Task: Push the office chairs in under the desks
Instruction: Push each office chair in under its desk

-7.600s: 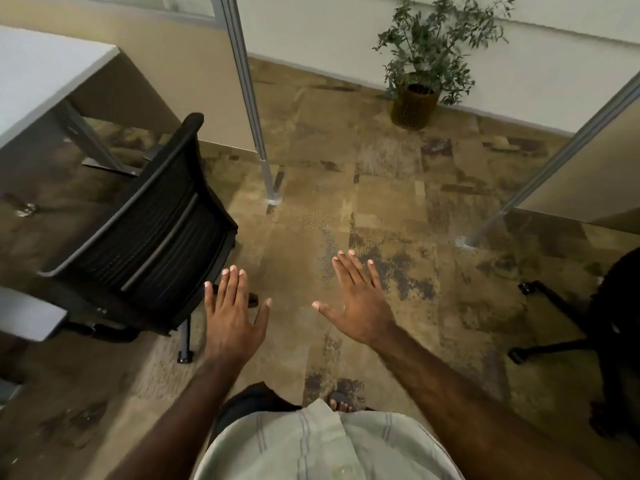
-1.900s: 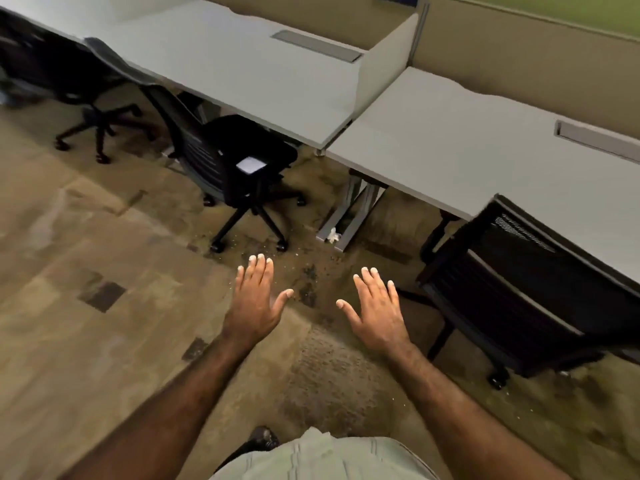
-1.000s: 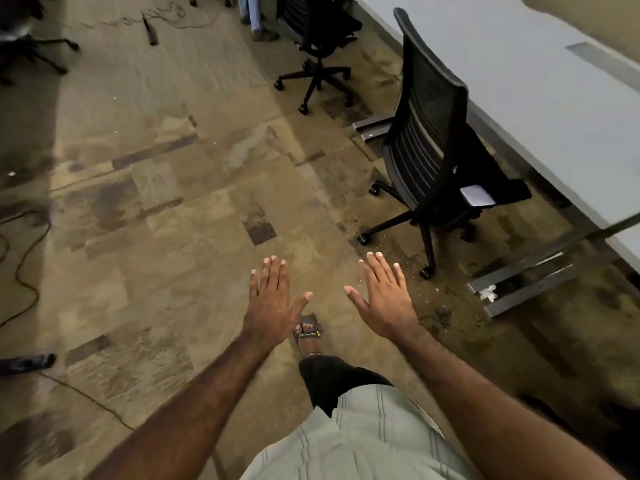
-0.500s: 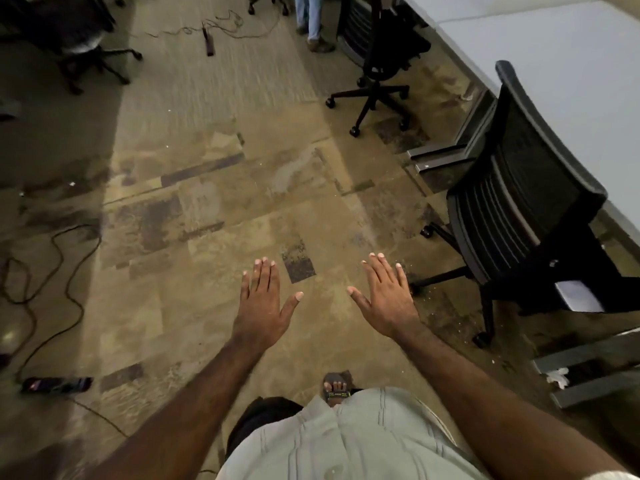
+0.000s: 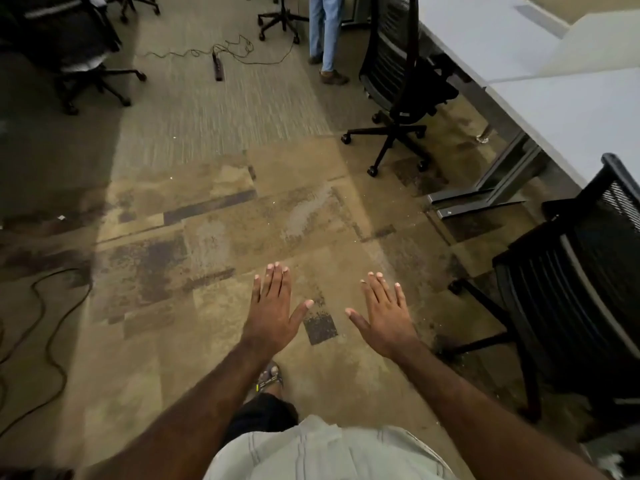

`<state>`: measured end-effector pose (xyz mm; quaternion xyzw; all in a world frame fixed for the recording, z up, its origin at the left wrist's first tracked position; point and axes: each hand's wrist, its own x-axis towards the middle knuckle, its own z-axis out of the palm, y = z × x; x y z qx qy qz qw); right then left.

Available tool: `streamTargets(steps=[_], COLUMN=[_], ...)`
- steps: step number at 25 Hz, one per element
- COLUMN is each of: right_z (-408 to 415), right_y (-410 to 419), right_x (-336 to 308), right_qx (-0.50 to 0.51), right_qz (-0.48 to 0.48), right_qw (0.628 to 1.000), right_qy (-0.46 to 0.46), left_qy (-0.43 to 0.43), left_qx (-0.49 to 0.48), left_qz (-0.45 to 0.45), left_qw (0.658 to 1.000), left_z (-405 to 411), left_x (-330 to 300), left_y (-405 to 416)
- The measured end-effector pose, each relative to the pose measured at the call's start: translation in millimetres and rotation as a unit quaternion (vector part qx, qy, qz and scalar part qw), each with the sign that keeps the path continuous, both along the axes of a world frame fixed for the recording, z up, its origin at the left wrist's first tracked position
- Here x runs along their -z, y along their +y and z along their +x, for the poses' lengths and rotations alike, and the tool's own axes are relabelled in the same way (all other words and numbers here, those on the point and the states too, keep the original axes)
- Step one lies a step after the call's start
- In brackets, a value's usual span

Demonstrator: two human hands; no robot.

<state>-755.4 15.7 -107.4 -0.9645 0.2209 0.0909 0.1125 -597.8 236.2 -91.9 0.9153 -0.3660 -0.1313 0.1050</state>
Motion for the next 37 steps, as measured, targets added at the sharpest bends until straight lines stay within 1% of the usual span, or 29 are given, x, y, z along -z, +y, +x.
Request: streamTargets(steps=[3, 6, 9, 13, 19, 23, 26, 31, 34, 37], right_z=[69, 130, 193, 267, 399, 472, 525, 597, 646, 702], right_y=[3, 0, -5, -24, -86, -134, -169, -216, -237, -253], right_x=[-9, -19, -27, -21, -2, -6, -14, -20, -16, -13], right_qx=[0.025, 0.033, 0.046, 0.051, 0.064, 0.071, 0.077, 0.094, 0.11, 0.139], right_qz=[-0.001, -0.008, -0.007, -0.004, 0.026, 0.033, 0.019, 0.002, -0.003, -0.031], right_qw=[1.0, 0.999, 0.999, 0.998, 0.996, 0.996, 0.995, 0.993, 0.991, 0.986], right_qy=[0.009, -0.007, -0.028, -0.037, -0.055, -0.051, -0.063, -0.069, -0.073, -0.088], left_qy=[-0.003, -0.011, -0.013, -0.018, -0.031, -0.035, -0.057, -0.045, -0.038, -0.023], left_qx=[0.027, 0.044, 0.044, 0.05, 0.056, 0.054, 0.053, 0.066, 0.079, 0.108], left_qz=[-0.002, 0.009, 0.005, 0.006, 0.02, 0.011, 0.001, -0.022, -0.031, -0.04], left_qw=[1.0, 0.999, 0.999, 0.999, 0.998, 0.998, 0.997, 0.997, 0.996, 0.993], left_z=[73, 132, 190, 262, 398, 479, 536, 610, 667, 729], left_x=[-7, -12, -16, -9, 8, -2, -10, -11, 0, 9], left_y=[-3, -8, -14, -38, -98, -142, -177, -231, -264, -297])
